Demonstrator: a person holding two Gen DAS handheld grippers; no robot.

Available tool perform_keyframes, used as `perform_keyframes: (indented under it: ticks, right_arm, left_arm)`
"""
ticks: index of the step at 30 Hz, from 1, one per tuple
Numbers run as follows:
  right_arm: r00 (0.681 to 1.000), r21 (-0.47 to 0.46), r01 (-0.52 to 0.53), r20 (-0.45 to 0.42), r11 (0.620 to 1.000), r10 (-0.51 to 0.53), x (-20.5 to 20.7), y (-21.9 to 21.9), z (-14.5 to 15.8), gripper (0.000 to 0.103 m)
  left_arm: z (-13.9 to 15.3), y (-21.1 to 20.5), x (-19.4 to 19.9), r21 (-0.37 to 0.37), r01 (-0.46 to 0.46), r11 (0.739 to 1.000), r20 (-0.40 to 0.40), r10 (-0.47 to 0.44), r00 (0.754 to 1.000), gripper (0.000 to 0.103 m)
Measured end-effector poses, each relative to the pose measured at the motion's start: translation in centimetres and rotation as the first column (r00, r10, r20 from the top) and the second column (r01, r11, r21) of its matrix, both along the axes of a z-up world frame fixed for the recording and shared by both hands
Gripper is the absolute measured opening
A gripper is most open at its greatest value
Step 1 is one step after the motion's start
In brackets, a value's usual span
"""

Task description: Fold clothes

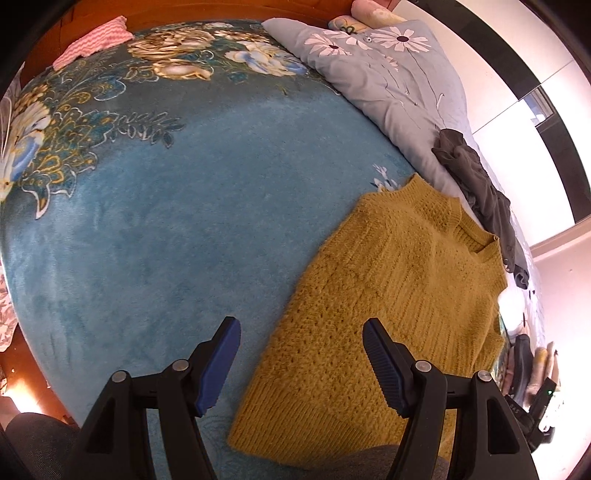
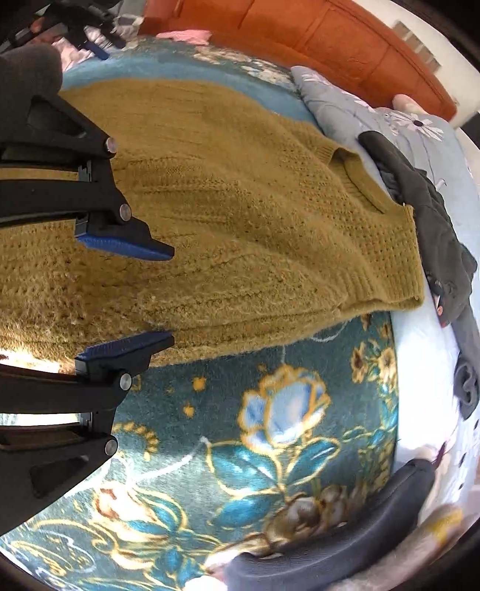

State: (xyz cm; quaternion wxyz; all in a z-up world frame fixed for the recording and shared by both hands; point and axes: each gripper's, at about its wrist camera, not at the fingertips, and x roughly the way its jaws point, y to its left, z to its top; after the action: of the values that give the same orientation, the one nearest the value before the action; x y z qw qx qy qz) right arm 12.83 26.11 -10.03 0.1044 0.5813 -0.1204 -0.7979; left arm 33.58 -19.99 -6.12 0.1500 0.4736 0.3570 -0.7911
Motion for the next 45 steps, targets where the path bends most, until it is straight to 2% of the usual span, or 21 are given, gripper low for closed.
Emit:
perform_keyframes:
  ticks: [7, 9, 10, 13, 15, 19, 23, 26, 28, 31, 36, 37, 39, 40, 41, 43, 45]
  right_arm:
    - [1.000, 0.039, -0.008, 0.014, 0.999, 0.008, -0.6, -1.4, -0.7, 0.041]
    - [1.000, 0.074, -0.016, 0.015, 0.997, 0.015, -0.4, -1.6, -0.8, 0.025]
    - [1.000, 0.091, -0.020, 0.016, 0.996, 0.019, -0.3, -1.7, -0.8, 0.013]
    - [1.000, 0.079, -0.024, 0.009, 0.997, 0.023, -0.4, -1.8, -0.6, 0.008]
    - [0.999, 0.072, -0.032, -0.011, 0.997, 0.033, -0.3, -1.6, -0.1, 0.007]
    - [0.998, 0.101, 0.026, -0.067, 0.995, -0.019, 0.0, 1.0, 1.7, 0.006]
    - [0.990, 0.042, 0.138, -0.006, 0.990, -0.138, 1.1, 3.5, 0.2, 0.006]
    - [0.987, 0.101, 0.162, -0.005, 0.982, -0.162, 1.4, 3.4, 0.1, 0.000]
    - [0.978, 0.049, 0.208, 0.004, 0.977, -0.209, 1.2, 4.3, 0.0, 0.000]
    - [0.979, -0.014, 0.203, 0.002, 0.979, -0.203, 0.9, 4.5, 0.4, 0.000]
    - [0.989, -0.065, 0.136, -0.057, 0.989, -0.140, 0.2, 4.8, 2.0, 0.000]
    - [0.989, -0.068, 0.126, -0.066, 0.990, -0.130, -0.3, 4.7, 2.3, 0.003]
    - [0.990, -0.078, 0.109, -0.078, 0.991, -0.115, -1.1, 4.2, 2.5, 0.023]
    - [0.991, -0.084, 0.102, -0.080, 0.991, -0.109, -1.6, 3.8, 2.4, 0.045]
    - [0.991, -0.100, 0.093, -0.082, 0.991, -0.101, -2.2, 3.7, 2.3, 0.052]
    - [0.993, -0.097, 0.079, -0.076, 0.992, -0.086, -3.3, 2.3, 1.7, 0.052]
    - [0.995, -0.048, 0.076, -0.061, 0.996, -0.079, -5.1, 0.9, 0.9, 0.052]
  left_arm:
    - [-0.1, 0.1, 0.4, 0.003, -0.004, 1.000, 0.005, 0.004, 1.000, 0.072]
    - [-0.2, 0.1, 0.5, 0.008, -0.008, 1.000, 0.008, 0.008, 1.000, 0.072]
    - [-0.2, 0.2, 0.6, 0.008, -0.008, 1.000, 0.009, 0.007, 1.000, 0.072]
    - [-0.3, 0.2, 0.8, 0.007, -0.003, 1.000, 0.016, 0.003, 1.000, 0.072]
    - [-0.3, 0.1, 0.9, 0.004, 0.001, 1.000, 0.017, -0.001, 1.000, 0.072]
    - [-0.5, -0.3, 1.2, 0.004, -0.002, 1.000, 0.026, 0.002, 1.000, 0.072]
    - [-0.8, -0.6, 1.1, 0.011, 0.000, 1.000, 0.041, 0.000, 0.999, 0.072]
    - [-1.2, -0.4, 0.9, 0.019, 0.010, 1.000, 0.052, -0.011, 0.999, 0.072]
    - [-1.4, -0.2, 0.7, 0.017, 0.012, 1.000, 0.061, -0.013, 0.998, 0.072]
    - [-1.8, 0.2, 0.2, 0.018, 0.020, 1.000, 0.074, -0.021, 0.997, 0.072]
    - [-2.3, 1.0, -0.6, 0.014, 0.050, 0.999, 0.096, -0.052, 0.994, 0.072]
    - [-2.3, 1.2, -0.7, 0.015, 0.053, 0.998, 0.098, -0.054, 0.994, 0.072]
    - [-2.6, 1.3, -0.6, 0.017, 0.053, 0.998, 0.102, -0.055, 0.993, 0.072]
    - [-2.7, 1.4, -0.5, 0.018, 0.051, 0.999, 0.104, -0.052, 0.993, 0.072]
    - [-2.8, 1.4, -0.4, 0.019, 0.049, 0.999, 0.107, -0.050, 0.993, 0.072]
    - [-2.9, 1.5, -0.3, 0.021, 0.046, 0.999, 0.108, -0.048, 0.993, 0.072]
    - [-3.0, 1.4, -0.3, 0.021, 0.047, 0.999, 0.110, -0.049, 0.993, 0.072]
